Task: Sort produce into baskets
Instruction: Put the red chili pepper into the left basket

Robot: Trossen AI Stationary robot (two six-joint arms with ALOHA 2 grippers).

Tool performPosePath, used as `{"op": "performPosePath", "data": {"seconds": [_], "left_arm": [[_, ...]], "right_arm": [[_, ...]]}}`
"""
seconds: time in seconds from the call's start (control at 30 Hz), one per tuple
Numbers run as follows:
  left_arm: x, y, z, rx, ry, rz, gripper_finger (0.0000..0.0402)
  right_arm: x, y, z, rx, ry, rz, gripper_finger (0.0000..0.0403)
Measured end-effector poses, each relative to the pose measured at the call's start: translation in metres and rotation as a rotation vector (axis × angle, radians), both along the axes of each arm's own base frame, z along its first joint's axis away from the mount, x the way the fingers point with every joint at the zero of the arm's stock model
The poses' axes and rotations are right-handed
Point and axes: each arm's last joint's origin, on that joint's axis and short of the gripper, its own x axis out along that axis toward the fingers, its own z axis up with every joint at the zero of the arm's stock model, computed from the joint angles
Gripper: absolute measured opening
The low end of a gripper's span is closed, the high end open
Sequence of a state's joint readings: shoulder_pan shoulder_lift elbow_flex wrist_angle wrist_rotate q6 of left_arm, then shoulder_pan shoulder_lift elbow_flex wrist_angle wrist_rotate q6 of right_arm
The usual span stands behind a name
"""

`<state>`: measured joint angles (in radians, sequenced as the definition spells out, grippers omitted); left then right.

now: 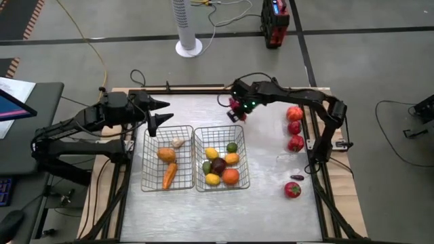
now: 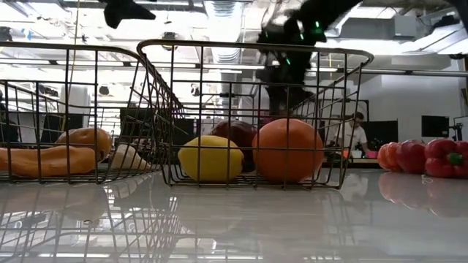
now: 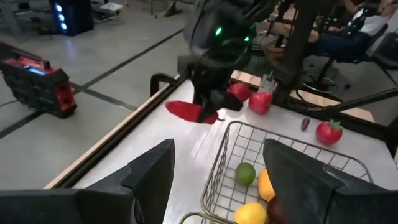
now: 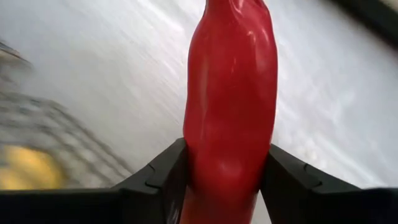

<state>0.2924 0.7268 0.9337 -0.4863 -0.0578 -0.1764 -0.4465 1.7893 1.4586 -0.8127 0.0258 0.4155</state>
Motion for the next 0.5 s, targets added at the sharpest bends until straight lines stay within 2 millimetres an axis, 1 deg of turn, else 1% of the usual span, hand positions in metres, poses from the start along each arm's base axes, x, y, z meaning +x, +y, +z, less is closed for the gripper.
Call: {"op": "performPosePath", "data": {"seconds": [0.13, 0.23, 0.37, 0.5], "left_arm": [[0.0, 0.0, 0.001, 0.003, -0.012, 0.0, 0.0234], [0.0, 0.0, 0.002, 0.001, -0.027, 0.002, 0.0234], [0.001, 0.0, 0.005, -0.01, -0.058, 0.007, 0.0234], [0.001, -0.001, 0.006, -0.058, -0.083, -0.013, 0.0234]], "right_arm": [[0.025, 0.015, 0.038, -0.079, -0.177, 0.06, 0.0194], [0.043, 0.036, 0.062, -0.128, -0.319, 0.127, 0.0195], [0.064, 0.071, 0.084, -0.174, -0.511, 0.22, 0.0201], [0.079, 0.106, 0.101, -0.202, -0.692, 0.302, 0.0201]]}}
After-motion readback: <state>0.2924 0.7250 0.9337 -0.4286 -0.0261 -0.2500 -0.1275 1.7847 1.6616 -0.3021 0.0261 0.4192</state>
